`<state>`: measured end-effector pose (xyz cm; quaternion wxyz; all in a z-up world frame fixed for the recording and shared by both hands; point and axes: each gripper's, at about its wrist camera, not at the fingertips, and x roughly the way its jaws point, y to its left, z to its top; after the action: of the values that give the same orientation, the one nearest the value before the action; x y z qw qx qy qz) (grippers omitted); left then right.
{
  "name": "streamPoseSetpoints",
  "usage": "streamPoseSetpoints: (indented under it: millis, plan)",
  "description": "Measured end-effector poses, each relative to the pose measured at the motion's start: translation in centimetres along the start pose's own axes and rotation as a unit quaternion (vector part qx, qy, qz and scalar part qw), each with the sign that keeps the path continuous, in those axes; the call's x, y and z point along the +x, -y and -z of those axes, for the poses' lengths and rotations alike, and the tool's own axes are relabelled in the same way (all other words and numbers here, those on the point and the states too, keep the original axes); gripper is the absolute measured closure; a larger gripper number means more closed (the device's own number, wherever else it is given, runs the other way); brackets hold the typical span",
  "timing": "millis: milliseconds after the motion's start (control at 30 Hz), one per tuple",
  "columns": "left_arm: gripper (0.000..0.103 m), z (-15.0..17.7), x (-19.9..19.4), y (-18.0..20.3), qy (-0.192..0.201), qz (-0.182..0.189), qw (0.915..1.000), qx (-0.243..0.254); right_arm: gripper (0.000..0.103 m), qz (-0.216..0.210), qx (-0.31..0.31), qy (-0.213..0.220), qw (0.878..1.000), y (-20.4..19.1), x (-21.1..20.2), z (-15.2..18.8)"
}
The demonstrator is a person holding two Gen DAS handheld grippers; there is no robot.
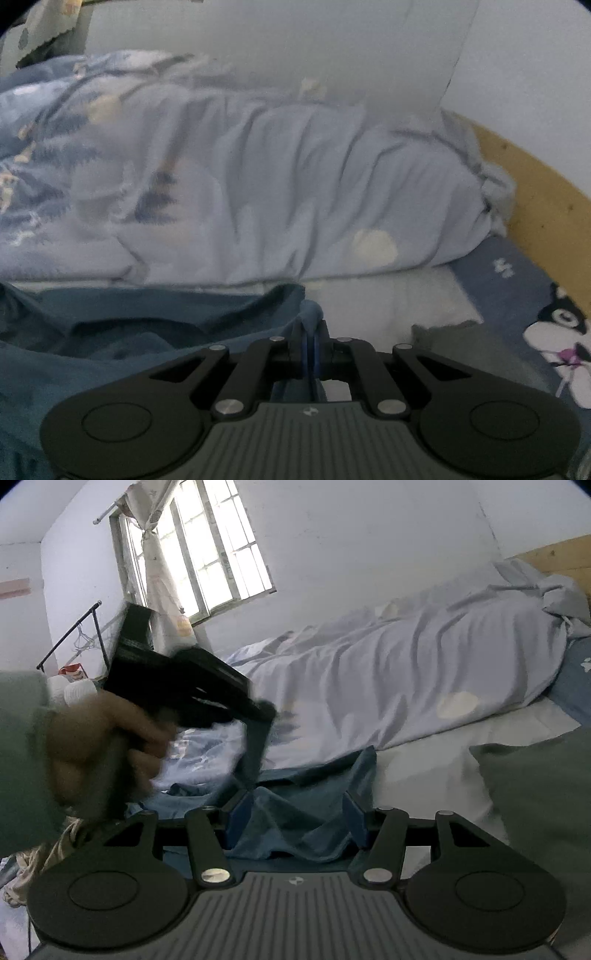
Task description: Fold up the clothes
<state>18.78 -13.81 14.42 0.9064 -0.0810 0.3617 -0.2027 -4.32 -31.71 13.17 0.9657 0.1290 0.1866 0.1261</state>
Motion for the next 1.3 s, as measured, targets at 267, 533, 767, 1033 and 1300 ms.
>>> streamPoseSetpoints:
  millis: [267,533,767,1033,1300]
  plan:
    - [0.097,2.3,6.7,0.6,-0.038,-0.023,0.9989,0.012,0.046,0.015,-0.021,-0.013,1.000,0.4,-0.4,0.1]
    - [0.051,1.2,3.7,-0.1,0.005,-0.004,0.9999,-0.008,0.046,0.030,-0.020,-0.015,0.999,1.2,-1.0,0.1]
    - [0.033,-2.3,-9.7,-3.3,0.120,-0.009,0.9925,-0.020,0.046,0.030,-0.022,-0.013,0.999,0.9,-0.9,0.2]
    - [0.014,0.9,-26.5,-9.0,0.201,-0.082,0.9753,-0.042,0.046,0.037,-0.047,0.000,0.998,-0.2,0.0,0.7]
    - [0.011,11.1,-35.7,-12.3,0.195,-0.128,0.9719,-0.035,0.046,0.053,-0.122,-0.007,0.991,-1.7,1.6,2.4]
